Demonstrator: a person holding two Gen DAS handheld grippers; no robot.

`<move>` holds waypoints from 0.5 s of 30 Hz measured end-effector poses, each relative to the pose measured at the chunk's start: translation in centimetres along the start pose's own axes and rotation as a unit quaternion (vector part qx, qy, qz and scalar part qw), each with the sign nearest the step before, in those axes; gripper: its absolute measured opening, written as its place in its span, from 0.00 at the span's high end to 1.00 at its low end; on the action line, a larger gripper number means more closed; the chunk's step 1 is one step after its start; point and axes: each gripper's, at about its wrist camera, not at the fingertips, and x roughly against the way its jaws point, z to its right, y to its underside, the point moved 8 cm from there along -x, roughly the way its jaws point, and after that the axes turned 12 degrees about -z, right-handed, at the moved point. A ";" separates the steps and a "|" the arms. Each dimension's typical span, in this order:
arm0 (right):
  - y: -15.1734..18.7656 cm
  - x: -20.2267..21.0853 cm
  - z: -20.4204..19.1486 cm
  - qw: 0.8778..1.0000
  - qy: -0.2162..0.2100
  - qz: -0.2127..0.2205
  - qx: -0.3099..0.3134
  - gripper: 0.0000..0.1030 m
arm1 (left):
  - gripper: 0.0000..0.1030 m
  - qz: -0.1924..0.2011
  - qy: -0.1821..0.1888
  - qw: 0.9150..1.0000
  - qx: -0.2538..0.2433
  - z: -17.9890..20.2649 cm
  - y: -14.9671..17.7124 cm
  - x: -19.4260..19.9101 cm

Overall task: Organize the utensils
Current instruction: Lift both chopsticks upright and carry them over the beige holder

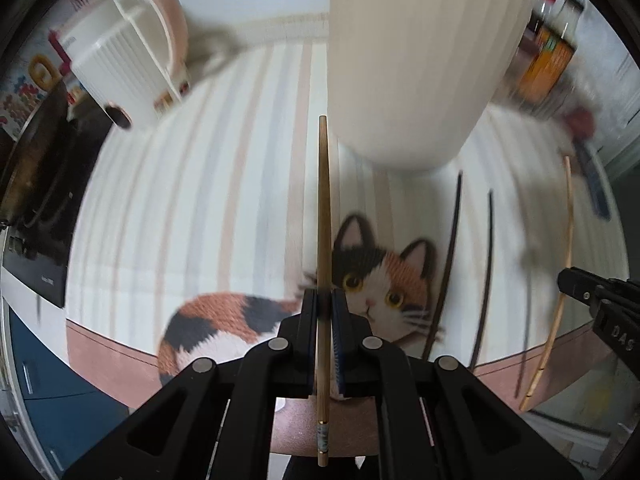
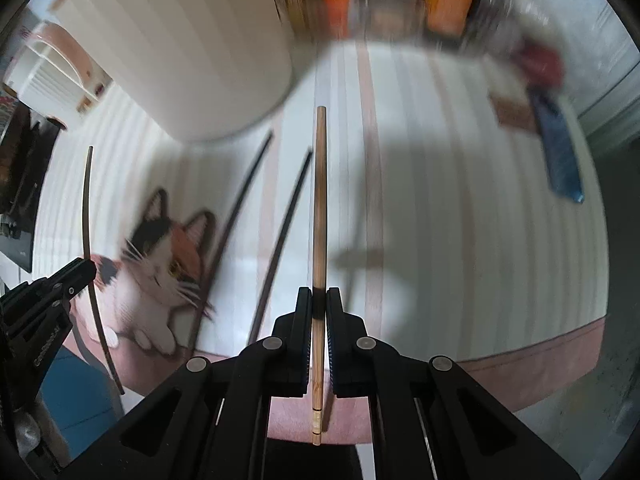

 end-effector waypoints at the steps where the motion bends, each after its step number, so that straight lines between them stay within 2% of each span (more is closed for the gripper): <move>1: -0.2 0.9 -0.2 1.000 0.003 0.016 0.003 0.93 | 0.96 0.011 0.004 1.000 0.003 -0.1 -0.3 1.0; 9: -1.7 7.1 -1.7 0.995 0.009 0.095 0.023 0.93 | 0.96 0.070 0.024 0.997 0.014 -0.4 -2.2 7.5; 15: -2.5 11.2 -2.7 0.991 -0.012 0.133 0.030 0.93 | 0.96 0.110 0.023 0.994 0.009 -0.3 -4.0 11.0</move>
